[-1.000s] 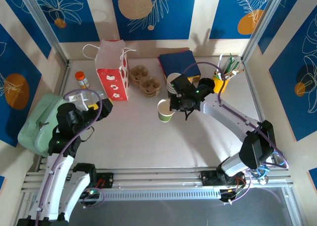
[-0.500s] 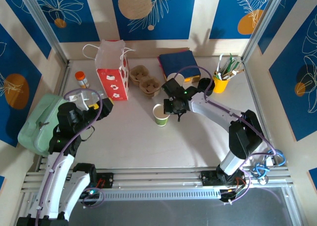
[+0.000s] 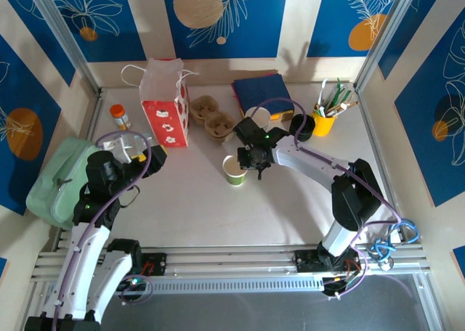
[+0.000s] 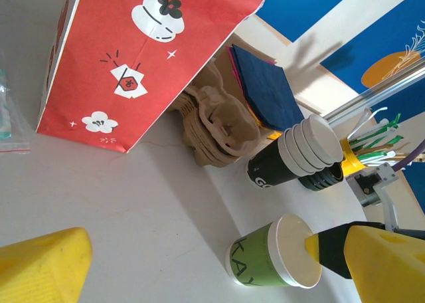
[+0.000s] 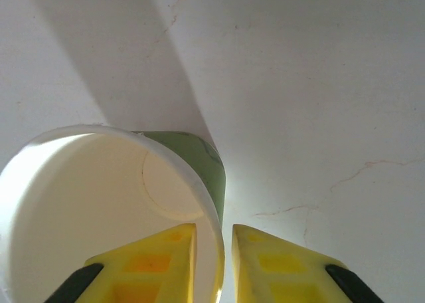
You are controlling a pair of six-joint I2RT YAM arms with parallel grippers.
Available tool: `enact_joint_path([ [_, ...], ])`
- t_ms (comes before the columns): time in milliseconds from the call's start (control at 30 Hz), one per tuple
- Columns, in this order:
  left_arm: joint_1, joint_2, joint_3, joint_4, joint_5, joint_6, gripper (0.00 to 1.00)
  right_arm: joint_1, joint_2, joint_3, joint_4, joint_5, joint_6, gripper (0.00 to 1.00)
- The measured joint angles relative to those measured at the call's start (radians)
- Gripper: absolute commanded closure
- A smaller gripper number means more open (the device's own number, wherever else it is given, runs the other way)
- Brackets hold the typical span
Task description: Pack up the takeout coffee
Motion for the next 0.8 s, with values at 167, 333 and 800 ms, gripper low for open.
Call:
enact_joint_path([
  [167, 0.000, -0.002, 0.000, 0.000, 0.000, 0.000, 0.03, 0.001, -0.002, 0.027, -0.021, 0.006, 0.000, 0.66],
  [333, 0.000, -0.002, 0.000, -0.004, 0.000, 0.000, 0.03, 0.010, -0.035, 0.047, -0.061, 0.027, -0.004, 0.61],
  [800, 0.000, -0.009, 0.000, -0.005, 0.022, 0.000, 0.03, -0.206, -0.217, 0.035, -0.067, 0.130, -0.035, 0.50],
])
